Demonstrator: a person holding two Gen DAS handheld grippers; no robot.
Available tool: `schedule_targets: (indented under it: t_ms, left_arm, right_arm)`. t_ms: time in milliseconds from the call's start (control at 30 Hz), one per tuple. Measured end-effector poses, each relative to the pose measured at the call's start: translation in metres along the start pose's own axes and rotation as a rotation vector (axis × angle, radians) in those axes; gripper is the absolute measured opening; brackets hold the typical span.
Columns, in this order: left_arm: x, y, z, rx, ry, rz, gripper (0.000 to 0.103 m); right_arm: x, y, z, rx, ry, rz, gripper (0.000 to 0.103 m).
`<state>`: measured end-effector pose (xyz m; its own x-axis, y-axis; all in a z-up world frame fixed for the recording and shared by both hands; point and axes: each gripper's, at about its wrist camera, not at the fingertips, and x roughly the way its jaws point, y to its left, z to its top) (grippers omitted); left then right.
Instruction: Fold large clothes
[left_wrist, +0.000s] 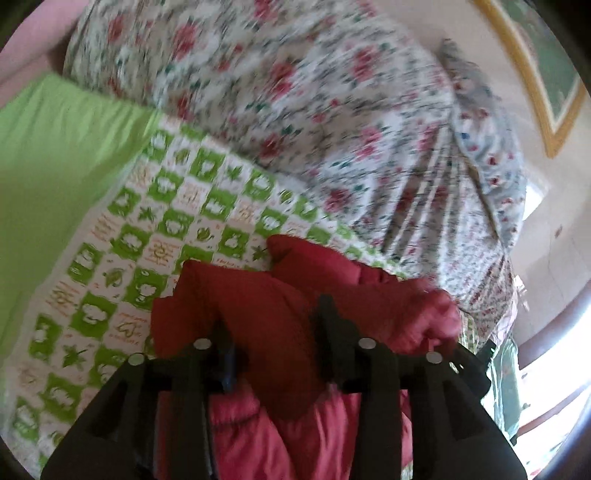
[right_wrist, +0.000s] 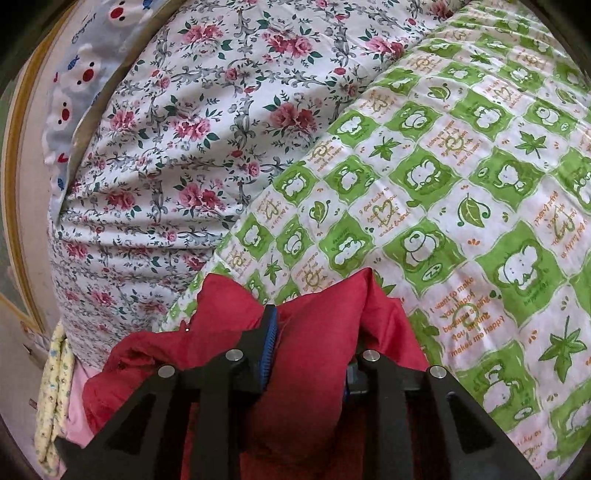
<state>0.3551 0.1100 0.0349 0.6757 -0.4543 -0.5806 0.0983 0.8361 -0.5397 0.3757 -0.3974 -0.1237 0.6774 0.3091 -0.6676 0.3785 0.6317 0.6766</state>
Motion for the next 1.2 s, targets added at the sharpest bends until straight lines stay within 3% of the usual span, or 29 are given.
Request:
schedule_targets:
  t_ms: [200, 367, 500, 567, 667, 800, 900, 967, 1100, 1200]
  left_arm:
    - [-0.028, -0.026, -0.015, 0.041, -0.037, -0.07, 0.038]
    - [-0.005, -0.068, -0.047, 0.181, 0.07, -0.143, 0.041]
    - [0.032, -0.09, -0.074, 0.32, 0.145, -0.057, 0.041]
    - [0.051, -0.085, -0.077, 0.333, 0.153, 0.018, 0.041]
    - [0.067, -0.072, -0.077, 0.327, 0.153, 0.062, 0.041]
    - [0.076, -0.064, -0.075, 0.319, 0.139, 0.085, 0.041]
    - [0.08, -0.062, -0.074, 0.322, 0.133, 0.099, 0.041]
    - [0.082, -0.061, -0.075, 0.32, 0.132, 0.103, 0.041]
    - [0.084, -0.061, -0.075, 0.313, 0.138, 0.101, 0.041]
    - [0.073, -0.057, -0.069, 0.291, 0.126, 0.079, 0.041]
  right_arm:
    - [0.003, 0.003, 0.002, -0.013, -0.001, -0.019, 0.027]
    - [0.007, 0.005, 0.003, -0.017, -0.003, -0.025, 0.028]
    - [0.007, 0.011, 0.004, -0.049, 0.005, -0.03, 0.035]
    - [0.0, 0.022, 0.004, -0.091, 0.004, -0.023, 0.042]
    - [-0.02, 0.037, 0.003, -0.152, -0.024, -0.01, 0.052]
    - [-0.065, 0.068, -0.011, -0.282, -0.123, -0.017, 0.069]
    - [-0.092, 0.099, -0.039, -0.451, -0.207, -0.018, 0.079]
    - [-0.082, 0.122, -0.062, -0.596, -0.13, -0.014, 0.085]
    - [-0.033, 0.147, -0.095, -0.811, 0.05, -0.094, 0.084]
    - [0.002, 0.138, -0.091, -0.811, 0.139, -0.202, 0.082]
